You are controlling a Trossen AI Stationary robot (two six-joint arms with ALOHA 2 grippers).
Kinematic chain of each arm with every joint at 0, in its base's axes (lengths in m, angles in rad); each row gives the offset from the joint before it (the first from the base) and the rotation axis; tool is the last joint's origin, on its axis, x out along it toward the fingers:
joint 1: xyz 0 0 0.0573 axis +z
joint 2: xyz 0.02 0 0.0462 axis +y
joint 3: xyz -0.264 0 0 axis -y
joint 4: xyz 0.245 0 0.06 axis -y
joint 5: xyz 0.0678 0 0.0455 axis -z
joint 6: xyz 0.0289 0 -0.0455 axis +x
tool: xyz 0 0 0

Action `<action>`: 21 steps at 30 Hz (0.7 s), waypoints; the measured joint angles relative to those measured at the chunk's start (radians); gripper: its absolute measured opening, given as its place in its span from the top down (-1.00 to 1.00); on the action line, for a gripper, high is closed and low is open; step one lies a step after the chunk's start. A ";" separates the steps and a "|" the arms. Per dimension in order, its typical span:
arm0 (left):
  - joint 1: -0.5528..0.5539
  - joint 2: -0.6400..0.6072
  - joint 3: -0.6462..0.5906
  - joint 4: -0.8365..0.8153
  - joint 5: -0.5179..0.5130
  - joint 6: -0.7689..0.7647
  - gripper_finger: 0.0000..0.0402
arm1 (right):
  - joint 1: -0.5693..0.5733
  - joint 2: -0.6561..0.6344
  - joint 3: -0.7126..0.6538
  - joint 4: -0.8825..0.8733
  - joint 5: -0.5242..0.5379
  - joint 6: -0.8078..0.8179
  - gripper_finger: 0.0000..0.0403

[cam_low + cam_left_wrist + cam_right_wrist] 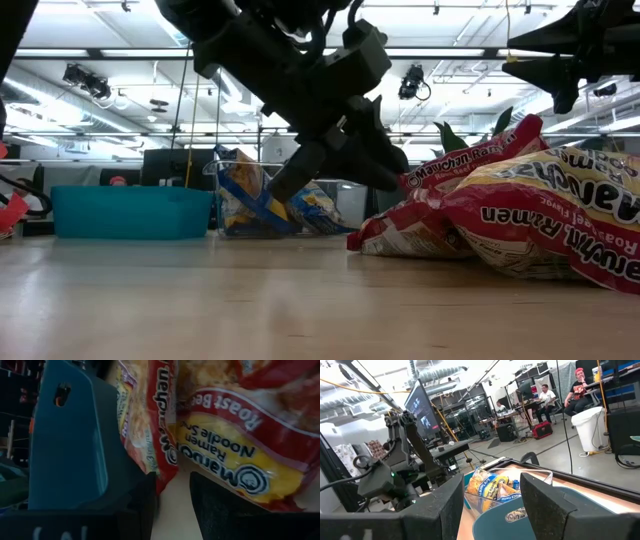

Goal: Sort Maruchan noodles
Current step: Put the red noodle pack into the green bin

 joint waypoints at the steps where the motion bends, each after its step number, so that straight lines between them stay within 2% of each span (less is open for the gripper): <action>1: 0.004 0.004 0.001 0.005 0.000 -0.001 0.38 | 0.000 0.000 0.000 0.003 0.000 0.000 0.01; 13: 0.017 0.018 0.000 0.020 -0.019 -0.035 0.39 | 0.000 0.000 0.000 0.008 0.000 0.000 0.01; 21: 0.018 0.018 0.000 0.039 -0.012 -0.107 0.64 | 0.000 0.000 0.000 0.009 0.000 0.000 0.01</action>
